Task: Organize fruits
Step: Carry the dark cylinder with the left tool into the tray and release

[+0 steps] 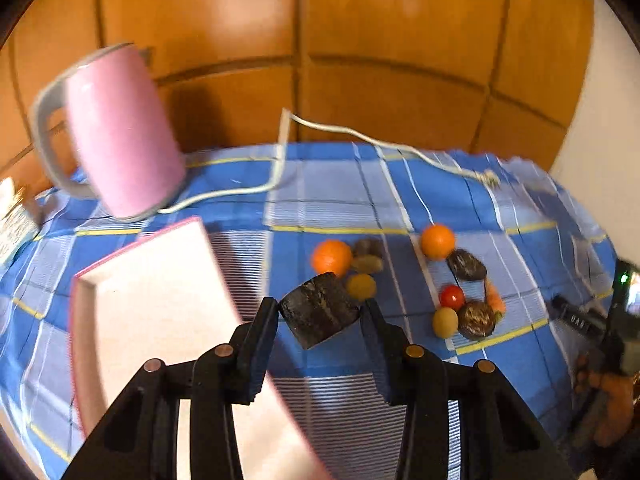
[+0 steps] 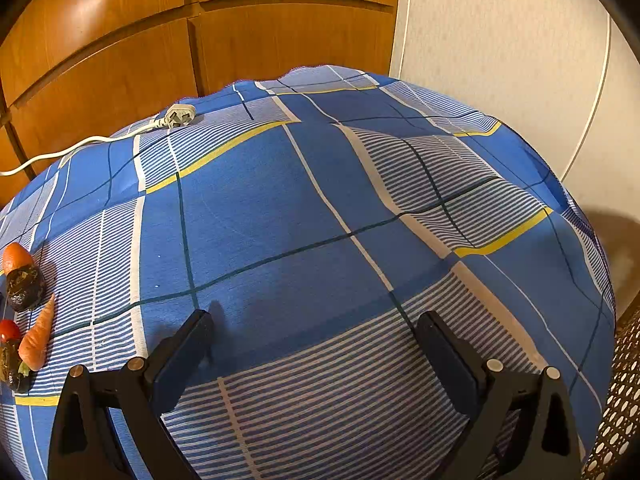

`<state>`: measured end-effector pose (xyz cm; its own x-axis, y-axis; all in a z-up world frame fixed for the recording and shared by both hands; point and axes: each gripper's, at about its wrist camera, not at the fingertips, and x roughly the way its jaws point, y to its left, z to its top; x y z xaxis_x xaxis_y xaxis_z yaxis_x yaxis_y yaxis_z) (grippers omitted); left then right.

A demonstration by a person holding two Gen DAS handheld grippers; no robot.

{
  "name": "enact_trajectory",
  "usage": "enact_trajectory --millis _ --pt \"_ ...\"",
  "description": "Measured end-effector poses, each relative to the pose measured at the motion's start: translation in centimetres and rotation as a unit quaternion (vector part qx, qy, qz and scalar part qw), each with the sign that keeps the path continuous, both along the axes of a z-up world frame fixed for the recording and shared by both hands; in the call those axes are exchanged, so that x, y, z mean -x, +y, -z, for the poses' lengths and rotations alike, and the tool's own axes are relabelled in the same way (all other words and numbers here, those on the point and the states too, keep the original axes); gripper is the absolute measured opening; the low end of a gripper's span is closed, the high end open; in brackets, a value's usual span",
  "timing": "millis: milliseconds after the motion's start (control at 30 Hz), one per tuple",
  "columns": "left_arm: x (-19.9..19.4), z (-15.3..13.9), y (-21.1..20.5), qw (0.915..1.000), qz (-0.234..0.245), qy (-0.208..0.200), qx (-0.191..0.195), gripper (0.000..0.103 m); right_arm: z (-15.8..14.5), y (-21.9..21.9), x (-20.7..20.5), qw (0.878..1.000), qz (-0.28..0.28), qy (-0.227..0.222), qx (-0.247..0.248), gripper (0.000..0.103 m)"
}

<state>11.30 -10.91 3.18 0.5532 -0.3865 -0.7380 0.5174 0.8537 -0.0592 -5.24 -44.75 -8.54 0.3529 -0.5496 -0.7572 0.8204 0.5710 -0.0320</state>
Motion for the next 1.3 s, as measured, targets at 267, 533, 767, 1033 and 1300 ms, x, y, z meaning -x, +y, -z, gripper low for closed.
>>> enact_trajectory --millis 267,533,767,1033,1300 --pt "-0.7 -0.7 5.5 0.9977 -0.067 -0.011 0.007 0.043 0.0 0.0 0.0 1.000 0.000 0.000 0.001 0.103" --pt "-2.7 1.3 8.7 0.9940 -0.109 0.002 -0.014 0.043 0.1 0.0 0.1 1.000 0.000 0.000 0.002 0.103" --pt "-6.9 4.1 11.2 0.9869 -0.147 0.065 0.003 0.043 0.1 0.0 0.0 1.000 0.001 0.001 0.003 0.103" --pt "-11.2 5.0 13.8 0.9781 -0.190 0.082 0.025 0.043 0.1 0.0 0.0 1.000 0.001 0.001 0.004 0.103" --pt "-11.8 4.8 16.0 0.9722 -0.222 0.067 0.031 0.045 0.1 0.1 0.0 1.000 0.002 0.002 0.005 0.103"
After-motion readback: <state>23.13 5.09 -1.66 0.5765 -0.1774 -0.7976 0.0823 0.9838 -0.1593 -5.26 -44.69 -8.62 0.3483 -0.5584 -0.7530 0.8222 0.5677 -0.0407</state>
